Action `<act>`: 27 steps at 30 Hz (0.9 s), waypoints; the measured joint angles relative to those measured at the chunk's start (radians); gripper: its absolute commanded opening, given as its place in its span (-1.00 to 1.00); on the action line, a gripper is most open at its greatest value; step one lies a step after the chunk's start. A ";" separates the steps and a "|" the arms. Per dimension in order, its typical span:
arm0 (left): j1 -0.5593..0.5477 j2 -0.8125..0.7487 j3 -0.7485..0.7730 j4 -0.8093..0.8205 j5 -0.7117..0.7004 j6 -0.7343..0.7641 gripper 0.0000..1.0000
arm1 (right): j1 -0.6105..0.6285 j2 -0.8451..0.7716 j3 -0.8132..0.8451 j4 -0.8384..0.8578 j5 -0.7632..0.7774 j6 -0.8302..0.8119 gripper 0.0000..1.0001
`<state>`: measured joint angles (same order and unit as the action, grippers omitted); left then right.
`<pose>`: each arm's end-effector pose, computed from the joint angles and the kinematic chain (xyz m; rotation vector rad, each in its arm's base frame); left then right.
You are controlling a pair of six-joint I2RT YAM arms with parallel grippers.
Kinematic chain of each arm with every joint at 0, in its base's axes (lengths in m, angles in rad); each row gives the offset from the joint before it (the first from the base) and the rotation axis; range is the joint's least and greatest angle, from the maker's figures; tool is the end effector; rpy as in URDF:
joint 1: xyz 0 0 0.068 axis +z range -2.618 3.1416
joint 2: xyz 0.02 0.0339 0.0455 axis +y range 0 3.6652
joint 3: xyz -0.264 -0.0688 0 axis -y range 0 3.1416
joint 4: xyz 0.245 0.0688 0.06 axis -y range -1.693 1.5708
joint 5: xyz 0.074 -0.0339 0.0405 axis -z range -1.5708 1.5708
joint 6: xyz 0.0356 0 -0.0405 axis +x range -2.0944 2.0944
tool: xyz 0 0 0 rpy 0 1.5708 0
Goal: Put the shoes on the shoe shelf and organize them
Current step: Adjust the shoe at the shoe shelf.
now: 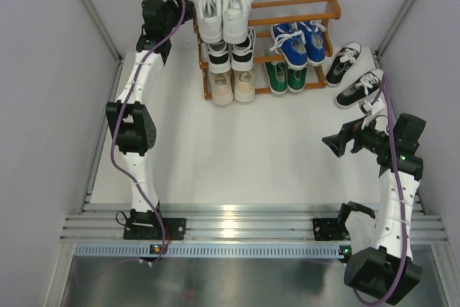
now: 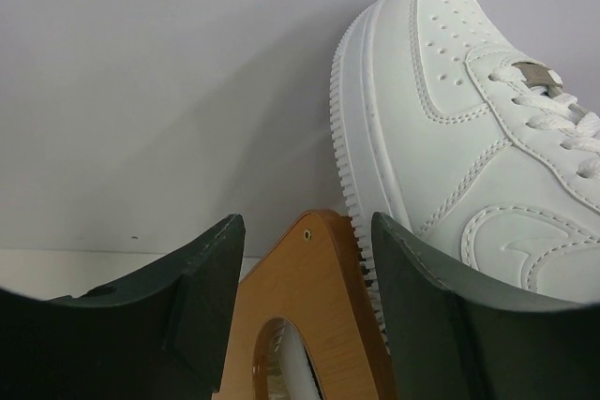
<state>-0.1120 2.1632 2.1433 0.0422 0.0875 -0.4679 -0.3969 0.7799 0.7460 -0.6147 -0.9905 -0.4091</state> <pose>0.5194 -0.0615 0.3901 -0.2088 1.5585 -0.5251 0.1533 -0.0320 0.2943 -0.5169 1.8804 0.5689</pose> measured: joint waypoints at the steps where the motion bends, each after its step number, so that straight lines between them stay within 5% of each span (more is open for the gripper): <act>1: 0.000 0.000 0.000 -0.001 0.000 0.000 0.27 | 0.000 0.000 0.000 0.000 0.000 0.000 0.99; 27: -0.002 0.006 0.029 -0.051 -0.059 -0.033 0.33 | -0.006 0.000 0.000 -0.001 -0.003 -0.001 0.99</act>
<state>-0.1139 2.1689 2.1727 -0.0086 0.0284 -0.5007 -0.4030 0.7799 0.7460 -0.6159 -0.9936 -0.4099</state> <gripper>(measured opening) 0.667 0.993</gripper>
